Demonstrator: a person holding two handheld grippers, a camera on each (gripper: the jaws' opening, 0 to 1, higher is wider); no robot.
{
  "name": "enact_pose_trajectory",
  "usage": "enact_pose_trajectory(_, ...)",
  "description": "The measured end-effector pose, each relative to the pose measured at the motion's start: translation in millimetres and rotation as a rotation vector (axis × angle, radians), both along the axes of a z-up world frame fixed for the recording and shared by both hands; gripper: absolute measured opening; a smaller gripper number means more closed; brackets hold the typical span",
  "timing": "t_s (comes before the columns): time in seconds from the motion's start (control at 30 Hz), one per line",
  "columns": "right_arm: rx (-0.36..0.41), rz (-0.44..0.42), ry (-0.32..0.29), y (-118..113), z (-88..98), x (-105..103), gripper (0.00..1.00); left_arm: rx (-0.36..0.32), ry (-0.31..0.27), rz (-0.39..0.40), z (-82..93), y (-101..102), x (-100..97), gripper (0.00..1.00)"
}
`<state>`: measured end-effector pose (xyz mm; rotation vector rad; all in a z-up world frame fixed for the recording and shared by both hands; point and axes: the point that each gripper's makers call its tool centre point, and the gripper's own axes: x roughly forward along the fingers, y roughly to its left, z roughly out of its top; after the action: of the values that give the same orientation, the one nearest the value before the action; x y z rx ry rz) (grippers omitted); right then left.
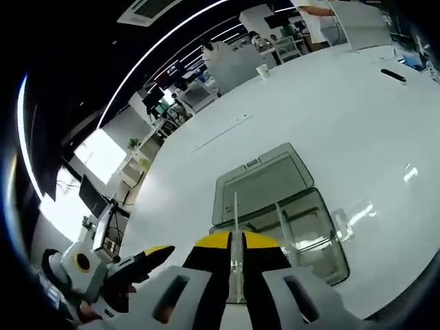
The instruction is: Insert the divider into the dual guide fixture by aligning both edges with the guide slots and pushing it downward to the bottom, including one-sided entry, uneven engagement, binding, and posture correction.
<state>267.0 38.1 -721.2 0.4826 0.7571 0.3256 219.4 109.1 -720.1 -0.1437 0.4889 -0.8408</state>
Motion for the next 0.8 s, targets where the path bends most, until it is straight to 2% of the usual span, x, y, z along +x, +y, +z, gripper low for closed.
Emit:
enact_pose_trajectory(0.1,0.042,0.007,0.0,5.1,5.9,-0.1,0.0,0.003,-0.003,-0.023,0.3,-8.3,0.5,0.86)
enact_pose_trajectory(0.13,0.067,0.021,-0.022,9.4,11.3,0.7,0.0,-0.002,0.006,-0.043,-0.4,-13.4,-1.0,0.85)
enact_pose_trajectory(0.2,0.062,0.047,-0.004,14.1,12.1,-3.4,0.0,-0.008,0.013,-0.075,-1.3,-22.4,-3.3,0.84)
enact_pose_trajectory(0.43,0.059,0.124,-0.035,26.1,22.9,-8.9,0.0,-0.016,0.01,-0.118,0.4,-36.5,1.8,0.84)
enact_pose_trajectory(0.53,0.056,0.156,-0.027,30.6,22.2,-11.4,0.0,-0.008,0.012,-0.144,-0.6,-40.1,2.7,0.84)
enact_pose_trajectory(0.63,0.065,0.19,-0.019,36.7,22.0,-16.0,0.0,-0.01,0.036,-0.184,-3.2,-45.3,-0.6,0.84)
enact_pose_trajectory(0.8,0.043,0.263,0.001,44.7,19.8,-22.7,0.0,-0.015,0.011,-0.18,0.3,-45.6,1.1,0.85)
